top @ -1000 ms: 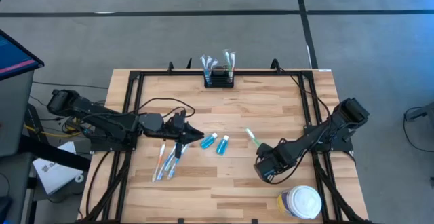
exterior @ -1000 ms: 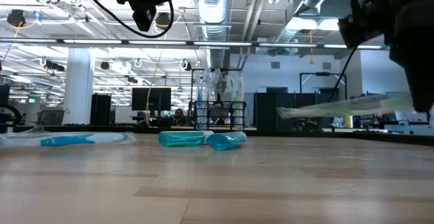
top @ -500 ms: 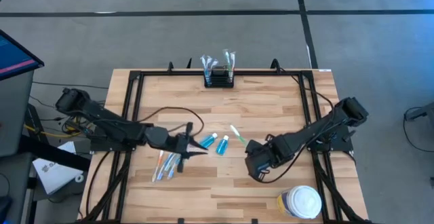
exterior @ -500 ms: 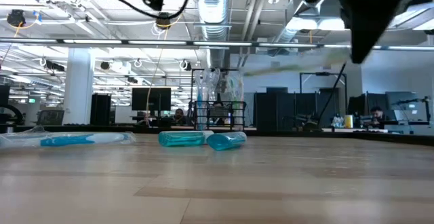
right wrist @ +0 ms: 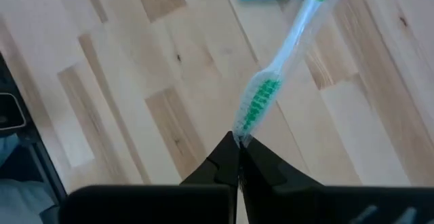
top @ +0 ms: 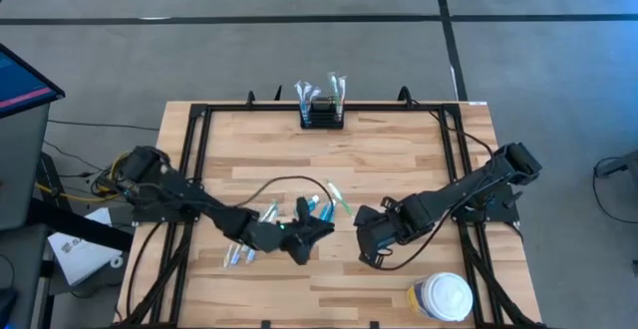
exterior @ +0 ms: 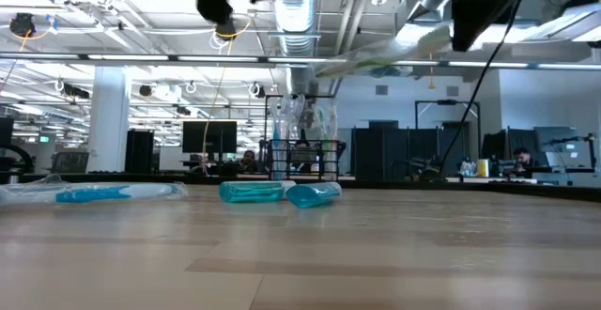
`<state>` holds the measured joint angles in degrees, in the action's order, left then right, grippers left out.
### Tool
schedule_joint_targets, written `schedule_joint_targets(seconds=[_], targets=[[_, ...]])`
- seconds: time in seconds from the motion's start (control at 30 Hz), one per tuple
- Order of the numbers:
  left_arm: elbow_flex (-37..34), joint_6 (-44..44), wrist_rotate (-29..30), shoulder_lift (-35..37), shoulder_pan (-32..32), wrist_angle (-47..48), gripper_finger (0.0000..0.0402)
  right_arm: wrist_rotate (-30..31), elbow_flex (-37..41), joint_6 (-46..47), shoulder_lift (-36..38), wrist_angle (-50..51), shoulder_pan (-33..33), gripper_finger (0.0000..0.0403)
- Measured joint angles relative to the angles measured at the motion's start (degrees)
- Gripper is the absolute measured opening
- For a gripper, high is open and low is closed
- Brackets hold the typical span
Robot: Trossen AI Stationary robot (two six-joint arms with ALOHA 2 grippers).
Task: Pick & Place toothbrushing station
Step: Put the right green toothbrush into the black wire organizer
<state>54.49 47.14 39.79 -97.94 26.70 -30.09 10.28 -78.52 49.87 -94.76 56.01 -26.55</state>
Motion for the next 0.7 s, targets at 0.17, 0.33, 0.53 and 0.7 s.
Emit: schedule_joint_targets(seconds=[0.17, 0.33, 0.53, 0.7], targets=[[4.18, 9.94, 6.20, -6.13, -0.27, 0.11, 0.0084, 0.11, -1.00, -1.45, 0.00, -2.62, -0.04, 0.0000], [5.32, 13.86, 7.54, -8.80, -0.75, -1.43, 0.0123, 0.11, -1.47, -2.41, 0.00, -4.71, -0.04, 0.0000], [5.34, 14.01, 6.46, -8.55, -0.77, -2.72, 0.0172, 0.11, -1.47, -2.97, 0.00, -6.02, -0.04, 0.0000], [5.37, 13.96, 4.06, -8.78, -1.38, -3.54, 0.0188, 0.10, -1.47, -4.74, 0.00, -9.58, 0.23, 0.0000]])
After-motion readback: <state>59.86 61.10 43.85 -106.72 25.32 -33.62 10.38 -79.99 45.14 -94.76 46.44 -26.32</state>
